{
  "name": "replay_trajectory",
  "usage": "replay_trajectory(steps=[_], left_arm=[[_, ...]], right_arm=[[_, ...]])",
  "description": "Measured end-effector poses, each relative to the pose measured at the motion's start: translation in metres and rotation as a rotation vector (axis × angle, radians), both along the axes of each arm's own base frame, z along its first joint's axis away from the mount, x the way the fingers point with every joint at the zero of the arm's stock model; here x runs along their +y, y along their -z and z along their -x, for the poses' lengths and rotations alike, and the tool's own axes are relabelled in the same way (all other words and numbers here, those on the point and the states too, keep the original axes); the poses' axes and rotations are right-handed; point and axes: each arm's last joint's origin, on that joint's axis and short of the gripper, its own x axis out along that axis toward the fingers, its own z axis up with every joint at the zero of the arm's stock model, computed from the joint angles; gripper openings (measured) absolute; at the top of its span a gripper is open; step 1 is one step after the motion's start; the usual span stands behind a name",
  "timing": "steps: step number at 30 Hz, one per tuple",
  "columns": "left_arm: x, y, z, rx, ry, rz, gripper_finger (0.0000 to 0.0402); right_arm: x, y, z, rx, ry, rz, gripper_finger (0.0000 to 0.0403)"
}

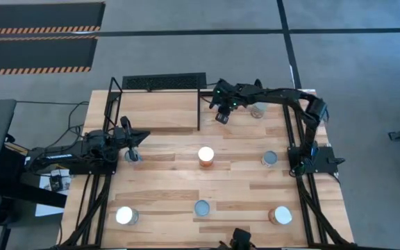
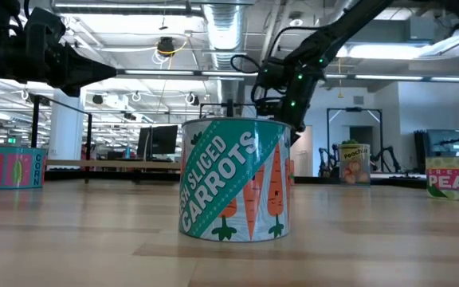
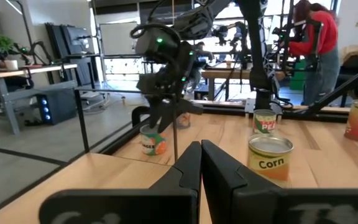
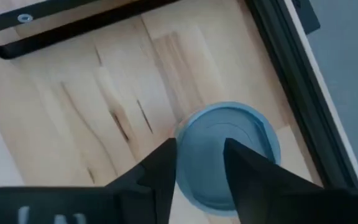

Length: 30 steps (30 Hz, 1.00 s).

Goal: Pick and place cans onto a shelf
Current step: Put the canned oranges on the shelf

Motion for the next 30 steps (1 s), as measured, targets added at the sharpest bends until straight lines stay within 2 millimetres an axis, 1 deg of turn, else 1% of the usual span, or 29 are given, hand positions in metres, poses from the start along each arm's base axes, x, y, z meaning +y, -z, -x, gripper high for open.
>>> replay_trajectory(steps=[3, 9, 13, 17, 21, 26, 30], left_arm=[[0.0, 0.0, 0.0, 0.002, 0.0, -0.005, 0.0], [0.0, 0.0, 0.0, 0.004, 0.0, -0.007, 0.0], [0.0, 0.0, 0.0, 0.004, 0.001, -0.008, 0.0], [0.0, 0.0, 0.0, 0.004, 0.001, -0.008, 0.0], [0.0, 0.0, 0.0, 0.004, 0.002, -0.008, 0.0], [0.0, 0.0, 0.0, 0.004, 0.002, -0.008, 0.0], [0.0, 0.0, 0.0, 0.004, 0.002, -0.007, 0.0]], right_arm=[[0.0, 0.005, -0.002, 0.036, -0.011, -0.016, 0.0159], [0.002, 0.001, -0.002, 0.028, -0.011, -0.017, 0.0102], [0.002, -0.003, -0.003, 0.033, -0.01, -0.021, 0.0094], [-0.001, -0.012, -0.007, 0.013, -0.017, -0.004, 0.0112], [-0.003, -0.02, -0.009, 0.001, -0.017, 0.004, 0.0152], [-0.001, -0.02, -0.006, 0.036, -0.03, -0.009, 0.0199], [-0.004, -0.015, -0.005, 0.058, -0.03, -0.012, 0.0211]])
